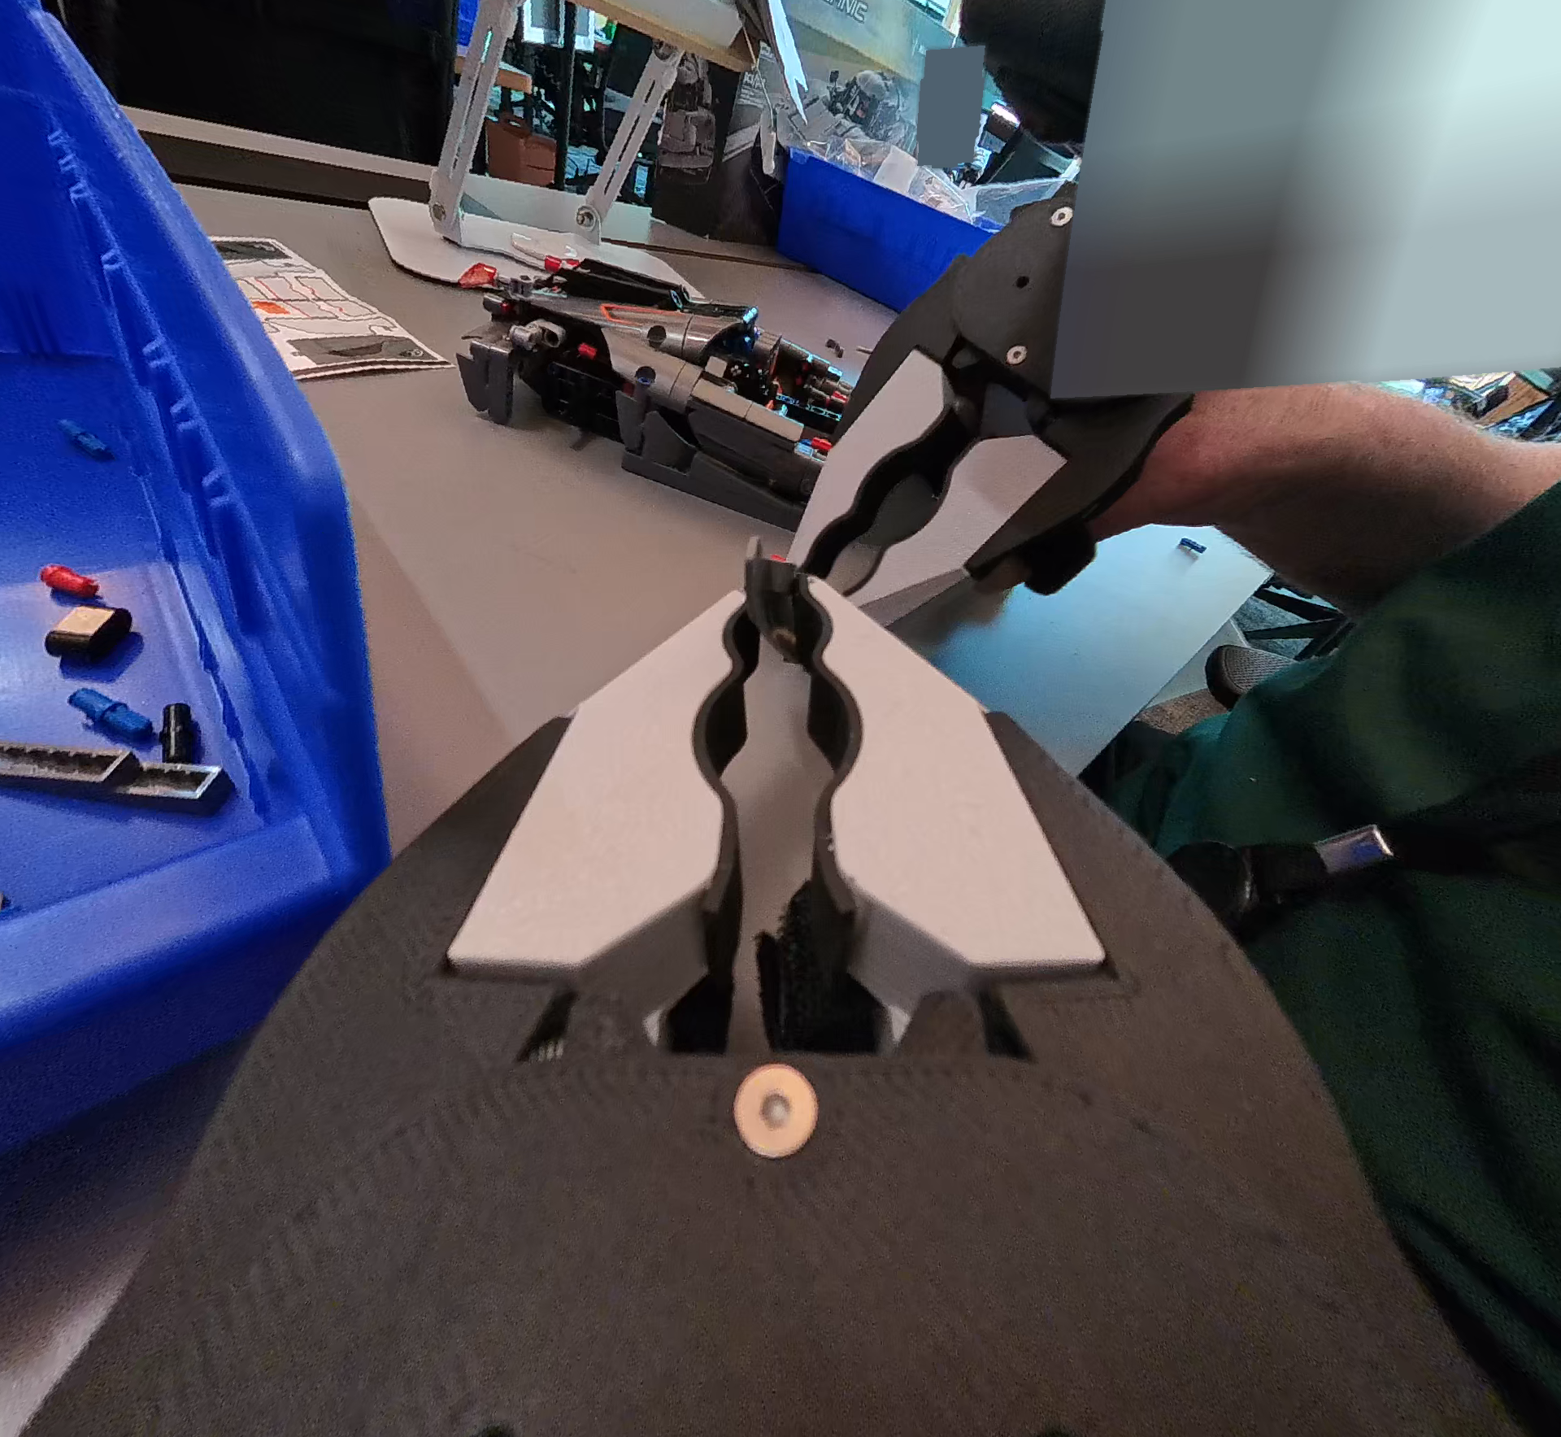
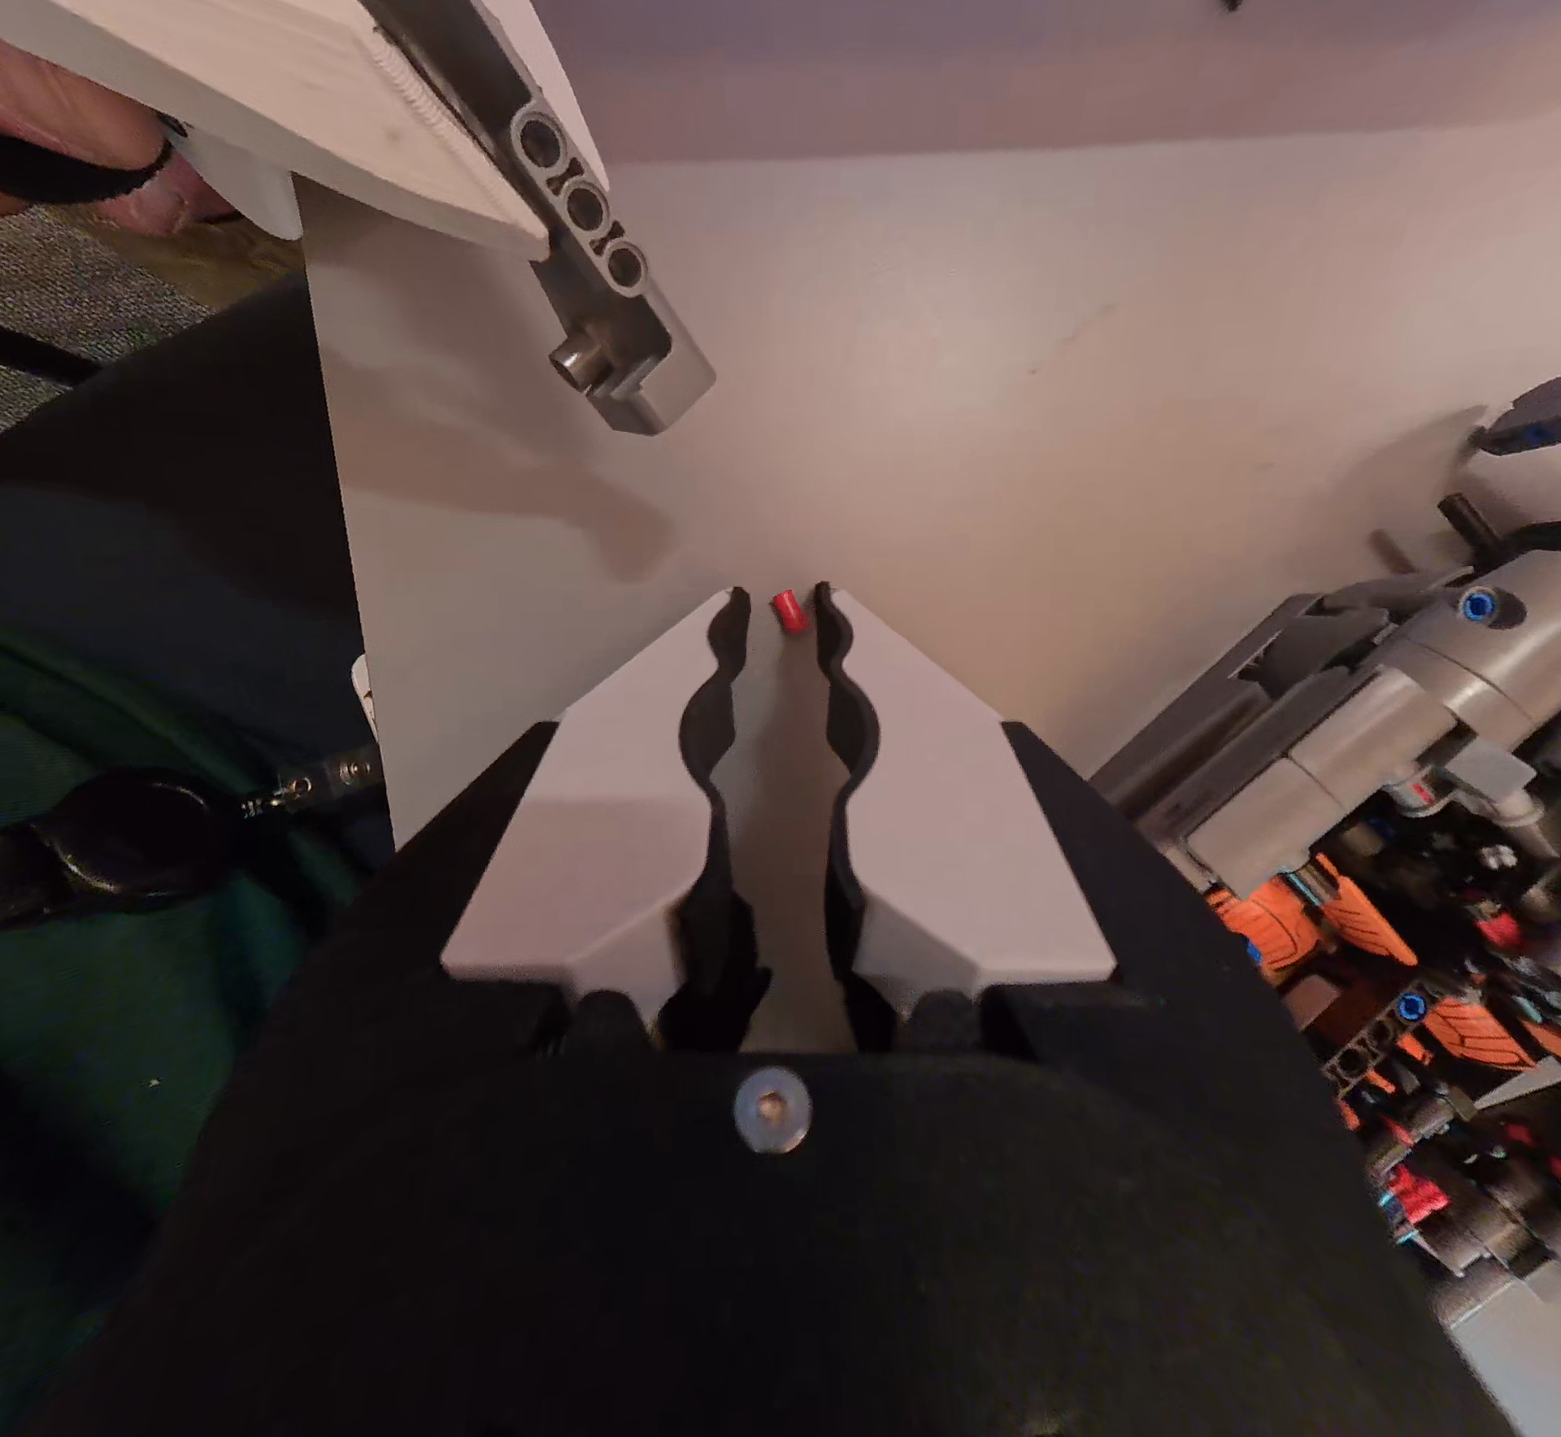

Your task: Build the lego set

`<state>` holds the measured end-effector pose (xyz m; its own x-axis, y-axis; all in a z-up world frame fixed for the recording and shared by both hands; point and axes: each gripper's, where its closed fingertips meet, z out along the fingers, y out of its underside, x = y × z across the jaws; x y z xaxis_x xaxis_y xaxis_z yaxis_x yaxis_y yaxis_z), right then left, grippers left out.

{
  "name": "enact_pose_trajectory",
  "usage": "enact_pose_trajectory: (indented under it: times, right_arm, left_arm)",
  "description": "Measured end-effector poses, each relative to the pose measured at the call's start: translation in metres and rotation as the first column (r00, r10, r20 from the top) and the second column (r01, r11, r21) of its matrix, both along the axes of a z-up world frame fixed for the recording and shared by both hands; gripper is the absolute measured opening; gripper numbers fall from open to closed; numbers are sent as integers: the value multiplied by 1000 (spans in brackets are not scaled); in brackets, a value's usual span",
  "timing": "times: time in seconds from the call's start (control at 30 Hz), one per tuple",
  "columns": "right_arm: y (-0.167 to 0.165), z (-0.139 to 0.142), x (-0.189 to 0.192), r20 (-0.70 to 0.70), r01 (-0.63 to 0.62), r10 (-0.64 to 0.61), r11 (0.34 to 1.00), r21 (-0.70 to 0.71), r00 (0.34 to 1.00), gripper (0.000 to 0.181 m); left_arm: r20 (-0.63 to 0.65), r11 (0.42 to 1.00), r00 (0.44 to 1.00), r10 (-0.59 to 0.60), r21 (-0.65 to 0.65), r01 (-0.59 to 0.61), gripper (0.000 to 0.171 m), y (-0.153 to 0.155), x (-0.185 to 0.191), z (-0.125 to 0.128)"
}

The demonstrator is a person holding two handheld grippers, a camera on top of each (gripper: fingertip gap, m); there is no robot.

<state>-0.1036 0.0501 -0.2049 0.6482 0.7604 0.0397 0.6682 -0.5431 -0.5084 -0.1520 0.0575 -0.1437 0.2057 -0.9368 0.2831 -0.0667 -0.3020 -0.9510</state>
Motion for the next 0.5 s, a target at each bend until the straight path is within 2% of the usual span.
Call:
enact_pose_trajectory:
  times: [0.5]
  right_arm:
    - [-1,-1,3,15,-83,82,996,15,997,3]
  left_arm:
    - [-16,1000,1000,-4,9,4,6,-1,1,-2]
